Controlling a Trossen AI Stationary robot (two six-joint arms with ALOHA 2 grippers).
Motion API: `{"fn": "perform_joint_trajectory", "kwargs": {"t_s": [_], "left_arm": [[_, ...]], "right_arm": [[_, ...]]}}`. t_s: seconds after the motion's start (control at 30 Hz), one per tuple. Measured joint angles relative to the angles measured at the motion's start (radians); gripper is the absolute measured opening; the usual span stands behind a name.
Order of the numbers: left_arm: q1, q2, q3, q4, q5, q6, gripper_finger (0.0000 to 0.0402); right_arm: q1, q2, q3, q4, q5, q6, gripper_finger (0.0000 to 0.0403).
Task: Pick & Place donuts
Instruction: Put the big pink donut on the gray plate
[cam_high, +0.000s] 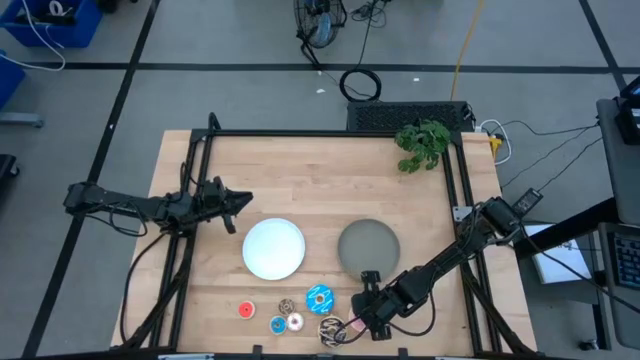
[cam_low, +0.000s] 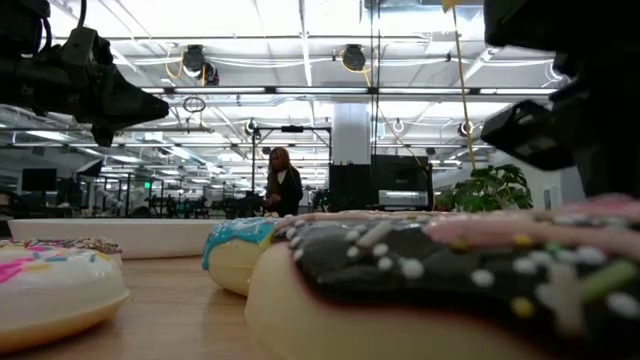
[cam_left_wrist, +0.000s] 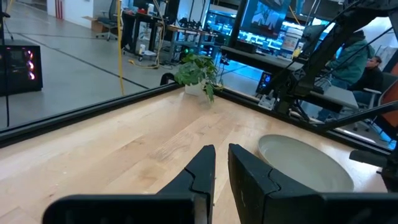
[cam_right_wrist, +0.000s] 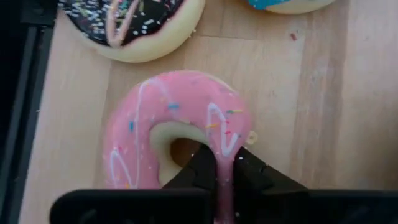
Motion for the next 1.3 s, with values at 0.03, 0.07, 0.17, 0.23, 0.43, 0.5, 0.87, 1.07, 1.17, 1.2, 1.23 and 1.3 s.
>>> {"fn": "perform_joint_trajectory", "kwargs": {"t_s": [0.03,0.07,0.17,0.23,0.43,0.5,0.87,1.07,1.17,1.2,1.23,1.3], "left_arm": [[0.000,0.000,0.000,0.000,0.000,0.000,0.0051],[0.000,0.000,0.000,0.000,0.000,0.000,0.0051],[0.000,0.000,0.000,0.000,0.000,0.001,0.0051],[0.000,0.000,0.000,0.003,0.000,0.001,0.0051],[0.000,0.000,0.000,0.018,0.002,0.001,0.0051],[0.000,0.000,0.000,0.016,0.002,0.000,0.0051],[0.000,0.000,0.000,0.025,0.002,0.003,0.0051],[0.000,0.000,0.000,0.025,-0.001,0.004,0.0051],[0.000,0.000,0.000,0.025,-0.001,0.004,0.0051],[0.000,0.000,0.000,0.025,-0.001,0.004,0.0051],[0.000,0.000,0.000,0.025,-0.001,0.004,0.0051],[0.000,0.000,0.000,0.025,-0.001,0.004,0.0051]], "right_arm": [[0.000,-0.012,0.000,0.003,0.002,-0.002,0.0019],[-0.001,-0.024,0.001,0.007,0.007,-0.004,0.0019],[-0.001,-0.067,0.002,-0.009,0.009,-0.022,0.0013],[-0.002,-0.107,0.002,-0.011,0.009,-0.025,0.0009],[-0.002,-0.253,0.002,-0.075,0.060,-0.052,0.0013],[-0.007,-0.304,0.002,-0.109,0.106,-0.060,0.0012],[-0.240,-0.477,0.004,-0.329,0.319,-0.135,0.0011],[-0.459,-0.435,0.000,-0.427,0.169,-0.186,0.0011],[-0.521,-0.409,-0.017,-0.411,0.091,-0.236,0.0011],[-0.537,-0.401,-0.029,-0.405,0.060,-0.250,0.0011],[-0.550,-0.393,-0.042,-0.396,0.029,-0.262,0.0011],[-0.568,-0.378,-0.072,-0.355,-0.021,-0.284,0.0011]]}}
